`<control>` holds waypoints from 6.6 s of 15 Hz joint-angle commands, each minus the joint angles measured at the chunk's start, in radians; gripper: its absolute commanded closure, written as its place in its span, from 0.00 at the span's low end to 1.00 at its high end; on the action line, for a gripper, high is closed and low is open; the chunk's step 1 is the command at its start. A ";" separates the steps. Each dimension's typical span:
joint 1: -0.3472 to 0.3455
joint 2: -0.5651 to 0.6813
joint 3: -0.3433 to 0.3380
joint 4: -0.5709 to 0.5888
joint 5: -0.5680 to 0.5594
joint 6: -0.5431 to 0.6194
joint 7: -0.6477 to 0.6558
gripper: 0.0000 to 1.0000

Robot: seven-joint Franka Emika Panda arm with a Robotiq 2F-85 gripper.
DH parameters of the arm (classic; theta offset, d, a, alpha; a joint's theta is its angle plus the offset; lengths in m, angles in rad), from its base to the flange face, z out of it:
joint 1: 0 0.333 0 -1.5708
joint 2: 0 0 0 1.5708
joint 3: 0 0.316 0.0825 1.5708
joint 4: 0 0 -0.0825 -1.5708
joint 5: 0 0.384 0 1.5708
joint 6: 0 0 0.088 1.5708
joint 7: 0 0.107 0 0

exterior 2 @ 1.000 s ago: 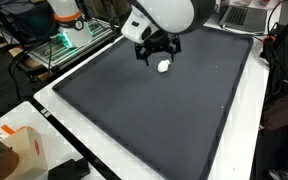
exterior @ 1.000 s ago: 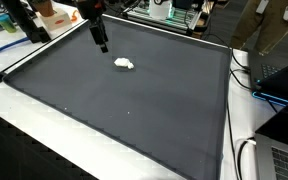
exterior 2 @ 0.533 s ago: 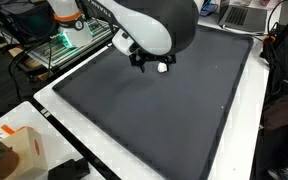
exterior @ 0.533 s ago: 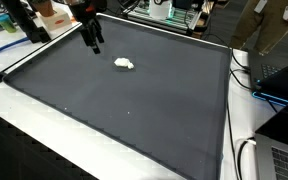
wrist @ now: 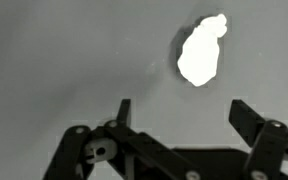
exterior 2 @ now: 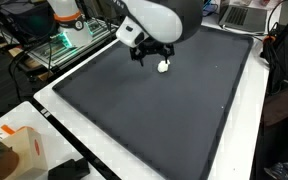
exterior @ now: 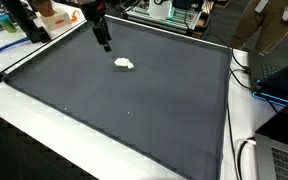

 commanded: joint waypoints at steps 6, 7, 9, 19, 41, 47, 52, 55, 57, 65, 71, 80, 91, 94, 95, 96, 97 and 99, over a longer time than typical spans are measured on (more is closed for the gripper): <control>-0.079 -0.451 0.181 -0.499 0.000 -0.119 -0.005 0.00; -0.098 -0.499 0.229 -0.549 0.000 -0.138 0.002 0.00; -0.154 -0.591 0.352 -0.647 0.000 -0.183 0.018 0.00; -0.305 -0.732 0.667 -0.735 0.000 -0.295 0.133 0.00; -0.467 -0.545 1.050 -0.699 0.008 0.016 -0.057 0.00; -0.383 -0.435 1.001 -0.707 0.007 0.022 0.012 0.00; -0.323 -0.396 0.951 -0.680 0.007 0.022 0.092 0.26; -0.307 -0.387 0.942 -0.668 0.007 0.022 0.120 0.50; -0.300 -0.385 0.938 -0.662 0.006 0.022 0.131 0.65; -0.283 -0.381 0.932 -0.649 0.006 0.022 0.161 1.00; -0.274 -0.347 0.950 -0.654 -0.039 0.022 0.185 0.96; -0.274 -0.347 0.952 -0.654 -0.039 0.022 0.187 0.96; -0.416 -0.446 0.961 -0.678 -0.118 0.010 0.125 0.99; -0.523 -0.440 0.950 -0.672 -0.110 0.010 0.012 0.99; -0.551 -0.442 0.940 -0.670 -0.130 0.010 -0.005 0.99; -0.562 -0.414 0.922 -0.667 -0.155 0.011 -0.030 0.99; -0.574 -0.424 0.889 -0.667 -0.187 0.015 -0.057 0.99; -0.559 -0.378 0.808 -0.661 -0.262 0.018 -0.102 0.99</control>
